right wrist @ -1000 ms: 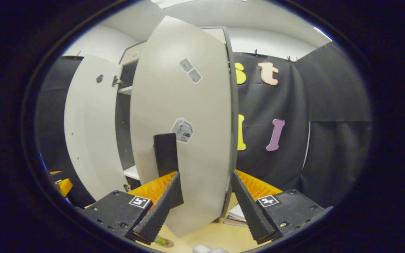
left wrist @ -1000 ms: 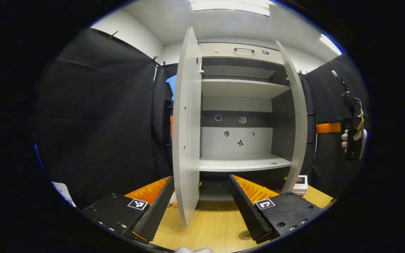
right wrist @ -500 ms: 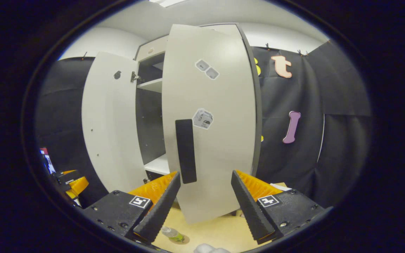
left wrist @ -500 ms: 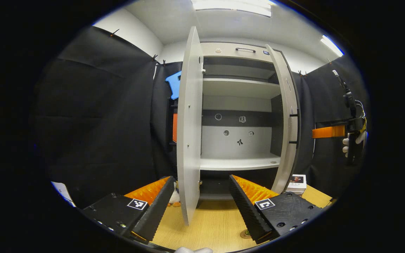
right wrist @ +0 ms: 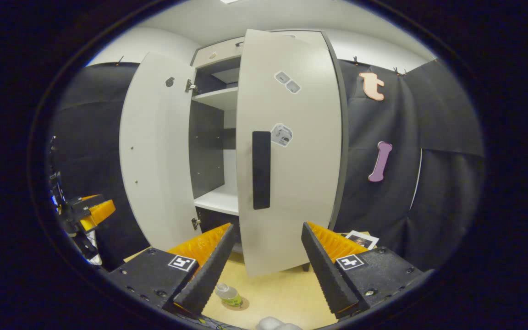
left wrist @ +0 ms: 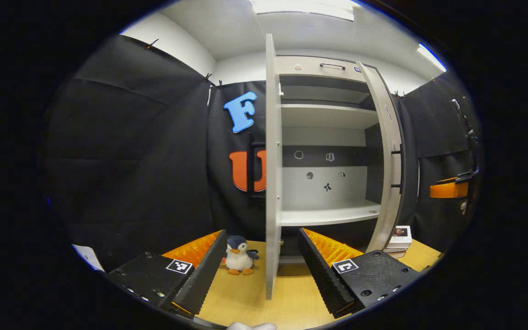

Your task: Grasp the bottle in the cabinet with the left hand and place it on the coaster, then close the right door with the right hand and the left door with the left hand.

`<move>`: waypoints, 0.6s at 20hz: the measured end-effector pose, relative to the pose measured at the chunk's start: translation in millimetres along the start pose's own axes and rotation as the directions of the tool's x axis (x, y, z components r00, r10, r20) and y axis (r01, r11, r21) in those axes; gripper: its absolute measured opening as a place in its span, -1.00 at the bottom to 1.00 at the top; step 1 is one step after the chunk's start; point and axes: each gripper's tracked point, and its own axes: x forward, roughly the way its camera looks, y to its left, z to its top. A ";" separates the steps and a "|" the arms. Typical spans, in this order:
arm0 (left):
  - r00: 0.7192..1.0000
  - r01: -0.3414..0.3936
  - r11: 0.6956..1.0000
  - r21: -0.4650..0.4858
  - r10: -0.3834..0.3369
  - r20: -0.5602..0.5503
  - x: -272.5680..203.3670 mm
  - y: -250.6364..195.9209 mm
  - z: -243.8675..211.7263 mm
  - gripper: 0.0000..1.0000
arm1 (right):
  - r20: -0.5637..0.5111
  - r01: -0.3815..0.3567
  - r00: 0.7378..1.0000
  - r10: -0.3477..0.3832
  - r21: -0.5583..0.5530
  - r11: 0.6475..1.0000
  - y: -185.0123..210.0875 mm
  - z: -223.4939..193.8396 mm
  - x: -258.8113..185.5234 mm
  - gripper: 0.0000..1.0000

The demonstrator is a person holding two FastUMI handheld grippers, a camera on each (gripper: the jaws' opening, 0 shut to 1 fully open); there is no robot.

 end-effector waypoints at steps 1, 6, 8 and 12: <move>1.000 -0.019 1.000 0.012 0.020 -0.004 4.7 11.9 -0.3 0.89 | -0.009 0.000 1.000 0.000 0.000 1.000 2.7 -4.6 -1.4 0.93; 0.993 -0.113 0.992 0.049 0.114 -0.026 29.2 74.8 2.8 0.89 | -0.053 -0.005 0.999 0.006 0.016 1.000 16.3 -28.5 -6.6 0.92; 0.990 -0.135 0.990 0.046 0.136 -0.028 42.6 93.9 5.2 0.83 | -0.063 -0.005 0.998 0.006 0.018 1.000 20.2 -33.1 -10.0 0.93; 0.987 -0.160 0.987 0.023 0.160 -0.021 71.2 117.0 18.9 0.90 | -0.063 0.008 0.998 -0.007 0.025 1.000 21.9 -34.0 -18.8 0.89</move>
